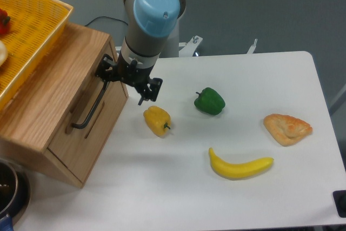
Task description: Slide the top drawer open
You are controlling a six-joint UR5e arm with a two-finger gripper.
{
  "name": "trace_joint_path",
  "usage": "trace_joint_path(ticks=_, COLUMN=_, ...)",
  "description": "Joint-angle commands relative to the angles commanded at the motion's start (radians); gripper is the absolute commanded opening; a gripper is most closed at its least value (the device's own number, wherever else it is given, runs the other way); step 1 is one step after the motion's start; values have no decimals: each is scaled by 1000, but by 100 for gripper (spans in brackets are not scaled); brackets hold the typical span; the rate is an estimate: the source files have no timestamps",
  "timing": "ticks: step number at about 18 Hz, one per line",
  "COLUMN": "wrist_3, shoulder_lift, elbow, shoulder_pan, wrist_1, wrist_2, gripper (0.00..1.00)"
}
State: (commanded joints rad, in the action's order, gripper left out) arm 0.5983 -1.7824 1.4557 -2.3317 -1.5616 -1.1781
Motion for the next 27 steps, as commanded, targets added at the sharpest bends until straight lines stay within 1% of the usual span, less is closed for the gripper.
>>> trace_joint_path(ticks=4, wrist_3=-28, shoulder_lift=-11, elbow=3, shoulder_pan=25, wrist_1=2, wrist_2=2, gripper=100)
trace_joint_path(ticks=15, wrist_3=-54, shoulder_lift=-35, elbow=8, shoulder_pan=52, wrist_1=3, wrist_2=0, gripper=100)
trace_joint_path(ticks=27, wrist_3=-52, shoulder_lift=-41, elbow=6, shoulder_pan=45, wrist_1=17, wrist_2=-2, gripper=100)
